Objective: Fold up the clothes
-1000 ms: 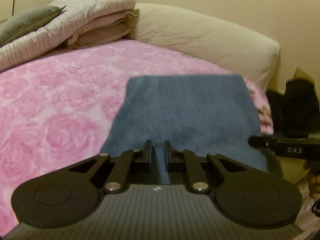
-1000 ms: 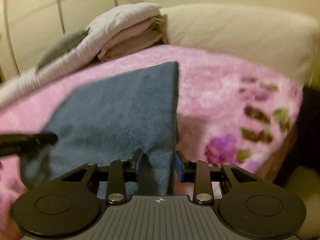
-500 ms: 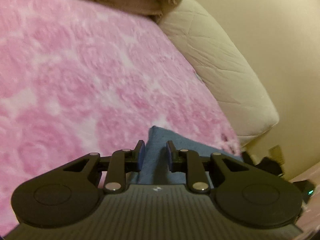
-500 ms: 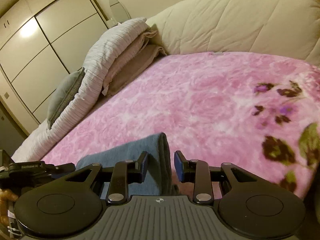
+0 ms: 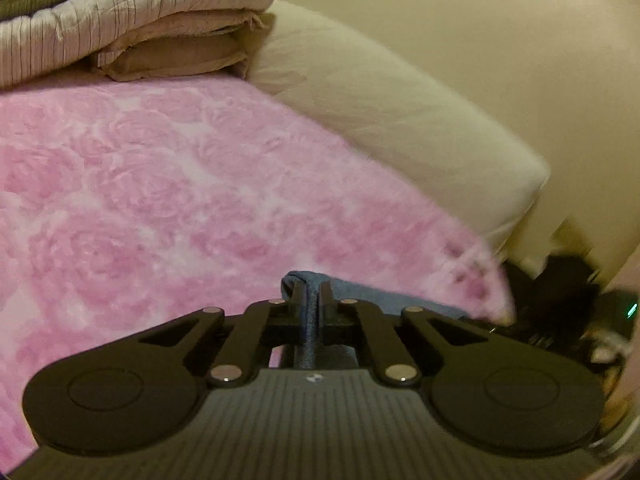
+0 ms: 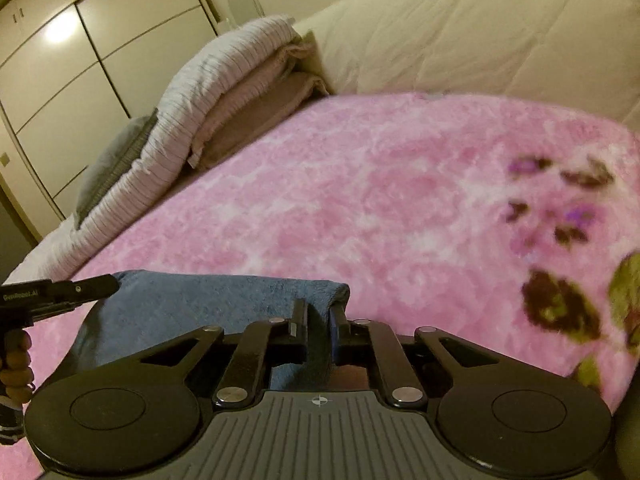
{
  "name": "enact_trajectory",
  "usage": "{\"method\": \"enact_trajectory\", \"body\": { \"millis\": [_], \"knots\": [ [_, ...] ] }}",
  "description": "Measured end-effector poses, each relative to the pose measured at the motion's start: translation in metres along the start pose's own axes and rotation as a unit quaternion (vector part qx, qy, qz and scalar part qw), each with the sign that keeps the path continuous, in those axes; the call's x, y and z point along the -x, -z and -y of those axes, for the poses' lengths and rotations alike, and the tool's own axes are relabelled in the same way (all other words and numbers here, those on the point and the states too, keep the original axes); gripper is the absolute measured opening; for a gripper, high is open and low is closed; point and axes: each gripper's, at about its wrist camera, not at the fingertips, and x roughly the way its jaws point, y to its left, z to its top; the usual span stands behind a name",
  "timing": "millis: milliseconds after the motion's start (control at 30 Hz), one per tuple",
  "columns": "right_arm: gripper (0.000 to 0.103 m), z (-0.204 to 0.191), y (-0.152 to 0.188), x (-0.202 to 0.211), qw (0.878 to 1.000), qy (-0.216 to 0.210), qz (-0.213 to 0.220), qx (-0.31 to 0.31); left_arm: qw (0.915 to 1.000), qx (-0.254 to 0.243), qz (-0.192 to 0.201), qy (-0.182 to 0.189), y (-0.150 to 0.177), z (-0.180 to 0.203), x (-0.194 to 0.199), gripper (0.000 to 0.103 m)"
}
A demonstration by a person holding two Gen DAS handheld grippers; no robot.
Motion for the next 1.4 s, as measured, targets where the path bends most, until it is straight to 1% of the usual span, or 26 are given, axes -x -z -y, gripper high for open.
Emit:
{"method": "enact_trajectory", "body": {
  "millis": [67,133,167,233,267,300,333,400,433,500,567,600,633,700,767,833,933,967,1000,1033,1100,1167,1200,1300,1367,1400],
  "knots": [
    [0.008,0.005,0.002,-0.006,1.000,-0.003,-0.001,-0.015,0.9990,-0.036,-0.004,-0.027,0.008,0.005,-0.008,0.005],
    [0.009,0.006,0.001,-0.007,1.000,-0.001,0.000,-0.017,0.9969,-0.062,0.005,-0.048,0.009,0.012,-0.005,0.004],
    [0.009,0.004,-0.001,-0.006,1.000,0.004,-0.001,-0.009,0.9947,-0.074,0.012,-0.070,0.007,0.015,-0.002,0.000],
    [0.018,0.001,-0.005,0.000,1.000,0.010,0.003,-0.001,0.9883,-0.087,0.029,-0.122,0.001,0.013,0.011,0.000],
    [0.019,0.000,-0.007,0.004,1.000,0.011,0.007,0.000,0.9911,-0.063,0.031,-0.113,-0.003,0.007,0.020,0.000],
    [0.021,-0.002,-0.008,0.009,1.000,0.010,0.012,-0.001,0.9955,-0.024,0.031,-0.087,-0.007,-0.001,0.030,0.000],
    [0.021,-0.005,-0.008,0.015,1.000,0.010,0.019,-0.002,0.9978,0.004,0.028,-0.059,-0.009,-0.005,0.037,0.000],
    [0.021,-0.010,-0.009,0.024,0.999,0.014,0.032,0.001,0.9986,0.048,0.023,-0.004,-0.010,-0.007,0.046,0.000],
    [0.021,-0.014,-0.009,0.028,0.999,0.018,0.034,0.006,0.9982,0.056,0.017,0.013,-0.009,-0.006,0.047,0.000],
    [0.021,-0.022,-0.008,0.032,0.999,0.021,0.029,0.018,0.9986,0.052,-0.003,-0.001,-0.004,-0.001,0.040,0.000],
    [0.021,-0.025,-0.004,0.035,0.999,0.024,0.015,0.024,0.9971,0.071,-0.017,-0.021,0.002,-0.005,0.033,0.000],
    [0.021,-0.026,-0.001,0.038,0.999,0.020,0.014,0.025,0.9949,0.096,-0.022,-0.023,0.005,-0.011,0.031,0.000],
    [0.021,-0.025,0.003,0.042,0.999,0.016,0.014,0.024,0.9916,0.126,-0.023,-0.017,0.007,-0.019,0.030,0.001],
    [0.021,-0.023,0.008,0.048,1.000,0.011,0.013,0.014,0.9839,0.176,-0.027,0.006,0.007,-0.033,0.029,0.002],
    [0.021,-0.019,0.013,0.052,1.000,0.005,0.013,0.000,0.9764,0.210,-0.040,0.027,0.004,-0.042,0.025,0.005],
    [0.021,-0.016,0.015,0.053,1.000,0.001,0.014,-0.013,0.9688,0.239,-0.058,0.035,0.004,-0.049,0.017,0.006],
    [0.021,-0.013,0.015,0.053,1.000,-0.004,0.015,-0.025,0.9600,0.268,-0.061,0.052,0.006,-0.057,0.013,0.005],
    [0.021,-0.013,0.015,0.052,1.000,-0.007,0.014,-0.026,0.9570,0.278,-0.062,0.058,0.007,-0.060,0.012,0.001],
    [0.021,-0.012,0.014,0.050,1.000,-0.010,0.013,-0.027,0.9539,0.287,-0.062,0.064,0.008,-0.063,0.010,0.000],
    [0.021,-0.010,0.014,0.049,0.999,-0.012,0.011,-0.028,0.9508,0.296,-0.057,0.072,0.009,-0.065,0.011,0.000],
    [0.021,-0.008,0.013,0.048,1.000,-0.013,0.009,-0.027,0.9488,0.301,-0.041,0.087,0.010,-0.067,0.014,0.000],
    [0.020,-0.008,0.012,0.047,1.000,-0.011,0.008,-0.020,0.9514,0.292,-0.024,0.094,0.008,-0.066,0.019,0.000],
    [0.019,-0.008,0.011,0.046,1.000,-0.010,0.008,-0.018,0.9558,0.279,-0.016,0.091,0.007,-0.064,0.021,0.000],
    [0.019,-0.006,0.011,0.043,1.000,-0.010,0.007,-0.021,0.9746,0.215,-0.008,0.062,0.000,-0.052,0.026,0.000],
    [0.019,-0.006,0.011,0.042,1.000,-0.009,0.007,-0.022,0.9887,0.147,-0.009,0.027,-0.003,-0.036,0.026,0.000],
    [0.019,-0.005,0.011,0.041,1.000,-0.007,0.007,-0.022,0.9925,0.121,-0.011,0.012,-0.003,-0.029,0.025,0.000]
  ]
}}
